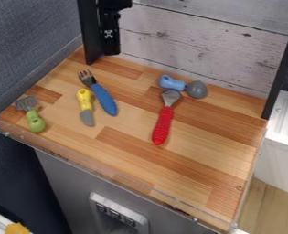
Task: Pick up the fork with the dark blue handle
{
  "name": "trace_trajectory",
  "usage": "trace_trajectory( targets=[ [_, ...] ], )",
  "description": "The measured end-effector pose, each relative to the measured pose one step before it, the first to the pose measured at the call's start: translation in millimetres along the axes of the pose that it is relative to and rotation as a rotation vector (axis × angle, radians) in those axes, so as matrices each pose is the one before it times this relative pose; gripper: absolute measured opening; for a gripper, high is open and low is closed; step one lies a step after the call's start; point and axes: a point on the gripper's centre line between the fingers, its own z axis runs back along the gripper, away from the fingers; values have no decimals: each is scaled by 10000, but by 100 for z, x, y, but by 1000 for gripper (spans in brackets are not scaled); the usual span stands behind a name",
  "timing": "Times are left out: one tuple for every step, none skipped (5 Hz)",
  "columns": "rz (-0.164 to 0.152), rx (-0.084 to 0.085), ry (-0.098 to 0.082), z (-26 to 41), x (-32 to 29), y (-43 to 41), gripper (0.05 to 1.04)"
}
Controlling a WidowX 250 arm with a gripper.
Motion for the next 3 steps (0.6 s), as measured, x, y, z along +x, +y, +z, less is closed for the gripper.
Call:
trace_trajectory(
  targets=[
    [1386, -249, 300, -912, -628, -616, 1000],
    [405, 147, 191, -1326, -521, -71, 996],
    [-508, 198, 216, -1910, -698, -246, 999]
  ],
)
